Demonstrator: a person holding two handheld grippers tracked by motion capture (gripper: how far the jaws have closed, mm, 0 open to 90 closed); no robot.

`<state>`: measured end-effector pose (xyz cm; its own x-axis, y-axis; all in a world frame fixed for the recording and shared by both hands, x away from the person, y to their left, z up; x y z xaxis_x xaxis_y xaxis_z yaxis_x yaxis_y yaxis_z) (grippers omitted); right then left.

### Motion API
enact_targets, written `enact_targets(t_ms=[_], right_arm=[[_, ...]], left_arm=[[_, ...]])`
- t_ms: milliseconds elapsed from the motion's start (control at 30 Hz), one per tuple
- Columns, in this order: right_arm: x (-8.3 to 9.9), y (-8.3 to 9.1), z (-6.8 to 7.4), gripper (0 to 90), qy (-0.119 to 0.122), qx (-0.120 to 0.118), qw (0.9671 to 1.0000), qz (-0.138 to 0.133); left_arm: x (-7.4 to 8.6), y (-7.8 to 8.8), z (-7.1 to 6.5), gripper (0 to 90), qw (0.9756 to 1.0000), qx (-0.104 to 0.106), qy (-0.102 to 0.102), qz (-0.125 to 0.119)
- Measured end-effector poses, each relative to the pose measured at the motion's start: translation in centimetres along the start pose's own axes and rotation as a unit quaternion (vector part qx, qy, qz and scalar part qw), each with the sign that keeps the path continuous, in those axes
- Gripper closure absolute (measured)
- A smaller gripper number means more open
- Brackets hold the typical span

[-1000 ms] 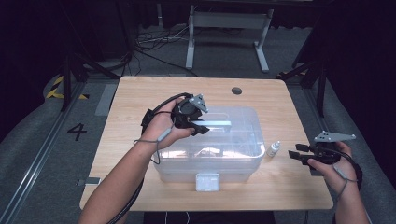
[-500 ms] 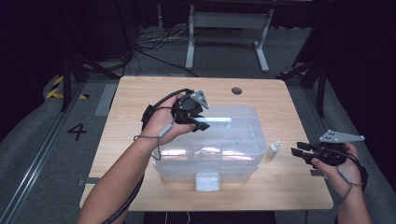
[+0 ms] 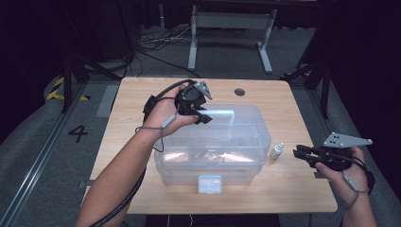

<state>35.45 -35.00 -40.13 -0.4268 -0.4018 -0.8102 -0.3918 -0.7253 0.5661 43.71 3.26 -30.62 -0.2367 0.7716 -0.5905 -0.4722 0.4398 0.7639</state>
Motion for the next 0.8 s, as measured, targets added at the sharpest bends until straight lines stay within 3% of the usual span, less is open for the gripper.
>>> enact_targets(t_ms=[100,367,800], right_arm=[[-0.3,0.1,0.6,76.6,0.009,-0.003,1.0000,0.000],[-0.7,0.3,1.7,85.7,0.004,-0.008,1.0000,-0.003],[-2.3,-0.6,4.5,88.2,0.041,-0.039,0.9982,-0.021]], left_arm=[[-0.3,0.0,0.5,72.3,1.0000,-0.001,0.002,0.001],[-0.9,0.2,1.6,71.7,0.9999,-0.004,0.009,0.005],[-1.6,-0.2,3.2,70.7,0.9997,0.005,0.023,0.006]])
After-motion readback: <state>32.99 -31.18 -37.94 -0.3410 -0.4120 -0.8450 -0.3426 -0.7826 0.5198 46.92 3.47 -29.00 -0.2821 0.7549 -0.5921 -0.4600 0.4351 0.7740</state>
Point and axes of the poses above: each handheld gripper's, and its own axes: y roughly backward along the jaws, x roughly out of its underside, z roughly to its left, the point moved 4 cm from there along -y, roughly forward along the jaws, and after that the axes turned 15 degrees about -x, right-handed, at the moved point
